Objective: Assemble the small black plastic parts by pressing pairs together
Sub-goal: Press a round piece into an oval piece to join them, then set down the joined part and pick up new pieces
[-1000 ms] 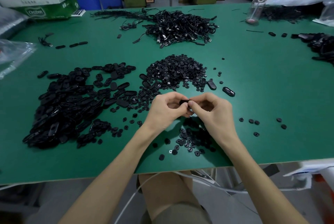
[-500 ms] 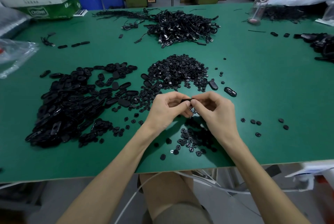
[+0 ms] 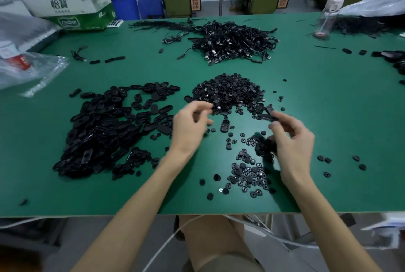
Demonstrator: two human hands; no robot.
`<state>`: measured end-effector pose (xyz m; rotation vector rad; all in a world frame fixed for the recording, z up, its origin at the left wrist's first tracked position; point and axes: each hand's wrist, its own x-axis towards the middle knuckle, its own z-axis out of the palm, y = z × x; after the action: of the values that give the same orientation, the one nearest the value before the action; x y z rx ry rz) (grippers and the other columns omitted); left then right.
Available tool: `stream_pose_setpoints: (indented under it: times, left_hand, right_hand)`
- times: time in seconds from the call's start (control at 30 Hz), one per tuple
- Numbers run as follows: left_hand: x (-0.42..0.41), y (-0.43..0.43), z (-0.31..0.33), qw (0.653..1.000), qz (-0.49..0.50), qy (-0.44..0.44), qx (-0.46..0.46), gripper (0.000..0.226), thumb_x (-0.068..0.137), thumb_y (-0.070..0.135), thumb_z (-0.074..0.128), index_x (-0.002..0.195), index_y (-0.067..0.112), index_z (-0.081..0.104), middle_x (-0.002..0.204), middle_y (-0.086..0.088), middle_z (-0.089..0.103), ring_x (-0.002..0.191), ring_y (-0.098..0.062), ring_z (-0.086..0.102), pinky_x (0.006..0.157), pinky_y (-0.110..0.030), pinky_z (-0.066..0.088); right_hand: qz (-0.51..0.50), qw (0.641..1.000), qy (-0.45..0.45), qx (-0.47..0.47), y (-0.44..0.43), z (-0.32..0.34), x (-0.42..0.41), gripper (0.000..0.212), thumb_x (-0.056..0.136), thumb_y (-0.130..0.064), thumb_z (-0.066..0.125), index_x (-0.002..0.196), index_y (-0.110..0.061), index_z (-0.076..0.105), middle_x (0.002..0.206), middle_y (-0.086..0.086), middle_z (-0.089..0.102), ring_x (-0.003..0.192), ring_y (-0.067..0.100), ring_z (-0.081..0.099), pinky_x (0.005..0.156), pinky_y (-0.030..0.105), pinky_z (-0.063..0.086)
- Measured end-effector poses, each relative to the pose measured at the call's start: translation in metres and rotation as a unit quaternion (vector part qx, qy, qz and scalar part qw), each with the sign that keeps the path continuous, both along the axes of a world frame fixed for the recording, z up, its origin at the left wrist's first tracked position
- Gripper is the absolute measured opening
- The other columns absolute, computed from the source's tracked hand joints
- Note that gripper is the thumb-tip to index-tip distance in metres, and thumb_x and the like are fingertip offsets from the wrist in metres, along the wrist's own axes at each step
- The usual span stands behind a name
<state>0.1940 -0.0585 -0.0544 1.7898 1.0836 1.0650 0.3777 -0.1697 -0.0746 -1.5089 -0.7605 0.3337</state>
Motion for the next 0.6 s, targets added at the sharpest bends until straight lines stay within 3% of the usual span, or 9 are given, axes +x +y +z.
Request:
stream_pose_setpoints:
  times: [0.1, 0.17, 0.23, 0.3, 0.43, 0.6]
  left_hand:
    - [-0.042, 0.029, 0.009, 0.979, 0.115, 0.153, 0.066, 0.036, 0.099, -0.009, 0.048, 0.122, 0.012, 0.067, 0.12, -0.002, 0.068, 0.102, -0.009, 0.066, 0.096, -0.022, 0.053]
    - [-0.075, 0.047, 0.011, 0.929, 0.18, 0.295, 0.134, 0.04, 0.095, -0.012, 0.05, 0.126, 0.008, 0.066, 0.124, -0.009, 0.067, 0.109, -0.019, 0.063, 0.102, -0.031, 0.05]
    - [-0.107, 0.064, 0.01, 0.872, 0.211, 0.413, 0.156, 0.033, 0.095, -0.007, 0.057, 0.124, 0.005, 0.067, 0.12, -0.016, 0.067, 0.108, -0.03, 0.063, 0.098, -0.044, 0.053]
    - [-0.131, 0.073, 0.01, 0.832, 0.219, 0.493, 0.128, 0.02, 0.099, 0.008, 0.065, 0.117, 0.001, 0.07, 0.111, -0.021, 0.068, 0.103, -0.039, 0.062, 0.09, -0.05, 0.053]
    - [-0.147, 0.076, 0.009, 0.813, 0.203, 0.537, 0.093, 0.026, 0.1, 0.025, 0.068, 0.111, 0.003, 0.074, 0.105, -0.018, 0.073, 0.104, -0.041, 0.064, 0.093, -0.051, 0.052]
    - [-0.145, 0.075, 0.01, 0.812, 0.226, 0.528, 0.102, 0.022, 0.095, 0.028, 0.075, 0.106, 0.01, 0.078, 0.106, -0.017, 0.071, 0.105, -0.039, 0.062, 0.096, -0.05, 0.047]
  right_hand:
    - [-0.013, 1.0, 0.021, -0.014, 0.002, -0.002, 0.002, 0.051, 0.1, -0.009, 0.059, 0.15, -0.017, 0.051, 0.129, -0.004, 0.066, 0.108, 0.012, 0.069, 0.099, 0.041, 0.058]
    - [-0.001, 0.999, 0.025, -0.03, 0.003, -0.002, 0.001, 0.067, 0.099, -0.006, 0.057, 0.161, -0.016, 0.032, 0.14, -0.018, 0.052, 0.116, -0.003, 0.062, 0.096, 0.033, 0.059]
    - [0.013, 0.999, 0.033, -0.039, 0.003, -0.002, 0.0, 0.074, 0.099, -0.007, 0.055, 0.164, -0.02, 0.022, 0.136, -0.023, 0.043, 0.117, -0.012, 0.058, 0.088, 0.024, 0.059]
    - [0.021, 0.998, 0.029, -0.046, 0.003, -0.003, 0.0, 0.072, 0.099, -0.009, 0.055, 0.163, -0.021, 0.024, 0.139, -0.022, 0.043, 0.124, -0.007, 0.055, 0.096, 0.026, 0.052]
    - [0.025, 0.998, 0.007, -0.05, 0.004, -0.001, 0.0, 0.059, 0.1, -0.008, 0.057, 0.156, -0.015, 0.04, 0.143, -0.009, 0.056, 0.127, 0.004, 0.057, 0.108, 0.031, 0.049]
    - [0.021, 0.998, -0.002, -0.053, 0.003, -0.002, 0.0, 0.049, 0.099, -0.006, 0.059, 0.147, -0.014, 0.052, 0.133, -0.003, 0.065, 0.121, 0.004, 0.061, 0.1, 0.024, 0.049]
